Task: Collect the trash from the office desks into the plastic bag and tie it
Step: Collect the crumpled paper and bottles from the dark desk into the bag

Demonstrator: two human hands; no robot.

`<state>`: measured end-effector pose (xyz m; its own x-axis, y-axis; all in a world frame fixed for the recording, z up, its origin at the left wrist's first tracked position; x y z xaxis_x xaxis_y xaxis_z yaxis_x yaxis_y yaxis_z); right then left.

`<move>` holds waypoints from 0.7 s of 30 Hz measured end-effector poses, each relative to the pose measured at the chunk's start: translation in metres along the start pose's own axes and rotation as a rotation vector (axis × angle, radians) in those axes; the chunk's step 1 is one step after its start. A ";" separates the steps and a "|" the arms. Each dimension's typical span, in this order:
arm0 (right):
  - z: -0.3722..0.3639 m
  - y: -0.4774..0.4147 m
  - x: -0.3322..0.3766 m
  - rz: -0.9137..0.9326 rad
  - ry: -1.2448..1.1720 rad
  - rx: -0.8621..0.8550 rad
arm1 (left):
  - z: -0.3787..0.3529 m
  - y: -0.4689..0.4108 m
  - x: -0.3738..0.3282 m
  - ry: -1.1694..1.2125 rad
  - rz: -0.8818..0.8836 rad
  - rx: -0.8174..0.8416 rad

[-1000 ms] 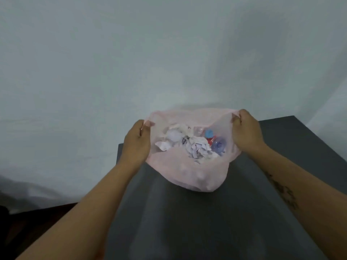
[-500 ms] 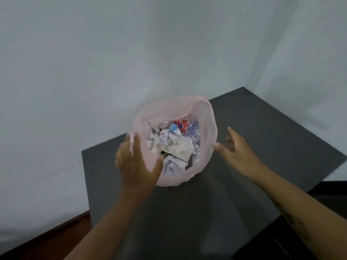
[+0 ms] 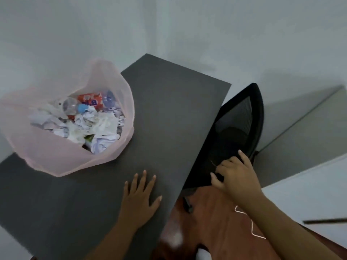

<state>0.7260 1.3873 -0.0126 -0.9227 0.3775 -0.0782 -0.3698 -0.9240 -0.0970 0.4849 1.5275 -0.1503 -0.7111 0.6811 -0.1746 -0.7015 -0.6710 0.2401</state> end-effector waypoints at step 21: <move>-0.015 0.067 -0.213 -0.274 -0.112 -0.187 | -0.016 -0.001 -0.011 -0.074 0.055 -0.065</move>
<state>0.8996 1.2462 -0.0174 -0.8022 0.5911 0.0840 -0.5883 -0.7585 -0.2804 0.4931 1.5159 -0.1639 -0.7447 0.6612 -0.0911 -0.6651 -0.7238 0.1840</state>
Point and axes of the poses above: each hand's wrist, its own y-axis away from the middle knuckle, its own z-axis out of the back of the hand, x = y × z, the point moved 6 cm from there along -y, towards the middle knuckle, and after that the axes turned 1 degree about x, right-handed, at the moved point
